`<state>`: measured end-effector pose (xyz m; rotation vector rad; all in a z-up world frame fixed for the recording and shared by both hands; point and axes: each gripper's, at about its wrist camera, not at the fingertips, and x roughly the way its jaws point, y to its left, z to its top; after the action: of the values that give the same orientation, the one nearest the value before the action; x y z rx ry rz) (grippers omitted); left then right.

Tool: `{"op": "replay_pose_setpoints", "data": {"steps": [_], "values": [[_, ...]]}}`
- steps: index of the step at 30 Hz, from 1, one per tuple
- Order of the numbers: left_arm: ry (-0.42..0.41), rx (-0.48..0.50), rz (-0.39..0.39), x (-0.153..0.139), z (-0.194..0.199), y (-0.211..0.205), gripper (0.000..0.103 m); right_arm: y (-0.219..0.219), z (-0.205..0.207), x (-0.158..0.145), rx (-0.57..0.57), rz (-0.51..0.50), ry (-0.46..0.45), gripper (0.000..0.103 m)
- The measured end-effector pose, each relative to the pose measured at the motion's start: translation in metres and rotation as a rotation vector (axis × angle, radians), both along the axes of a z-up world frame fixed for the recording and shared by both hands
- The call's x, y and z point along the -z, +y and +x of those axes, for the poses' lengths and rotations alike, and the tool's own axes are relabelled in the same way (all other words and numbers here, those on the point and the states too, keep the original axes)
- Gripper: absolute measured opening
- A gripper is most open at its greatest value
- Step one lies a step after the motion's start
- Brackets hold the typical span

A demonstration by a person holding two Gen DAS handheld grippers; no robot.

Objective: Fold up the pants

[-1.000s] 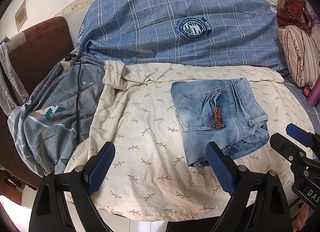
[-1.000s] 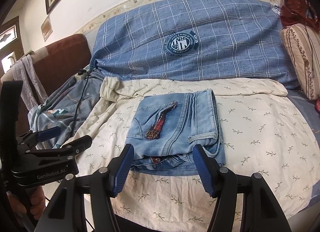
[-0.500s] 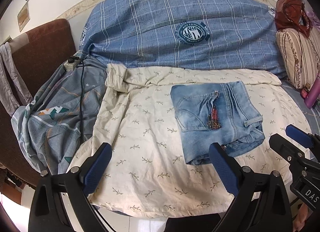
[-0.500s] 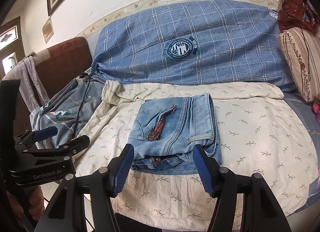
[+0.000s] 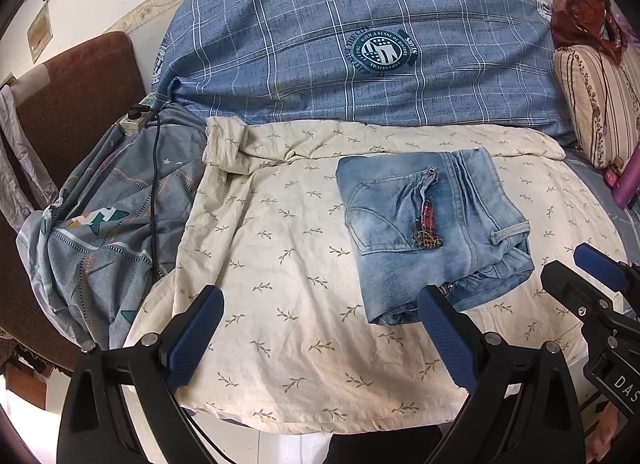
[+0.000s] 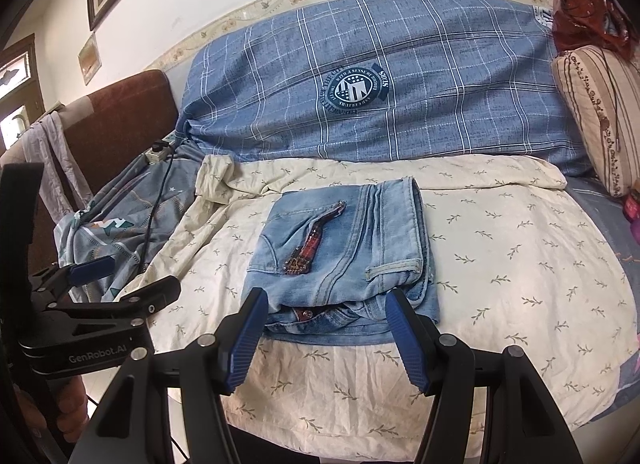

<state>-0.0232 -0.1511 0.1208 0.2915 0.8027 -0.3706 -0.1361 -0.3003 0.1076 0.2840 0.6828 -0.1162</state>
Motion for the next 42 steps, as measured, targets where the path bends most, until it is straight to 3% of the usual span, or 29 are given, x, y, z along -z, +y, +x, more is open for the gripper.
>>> {"op": "replay_pose_setpoints", "data": {"steps": [21, 42], "values": [[0.091, -0.022, 0.005, 0.006, 0.034, -0.019, 0.098, -0.02, 0.022, 0.003, 0.021, 0.026, 0.002, 0.065], [0.058, -0.013, 0.006, 0.009, 0.041, -0.024, 0.098, -0.036, 0.021, -0.002, 0.046, 0.031, -0.015, 0.065]]}}
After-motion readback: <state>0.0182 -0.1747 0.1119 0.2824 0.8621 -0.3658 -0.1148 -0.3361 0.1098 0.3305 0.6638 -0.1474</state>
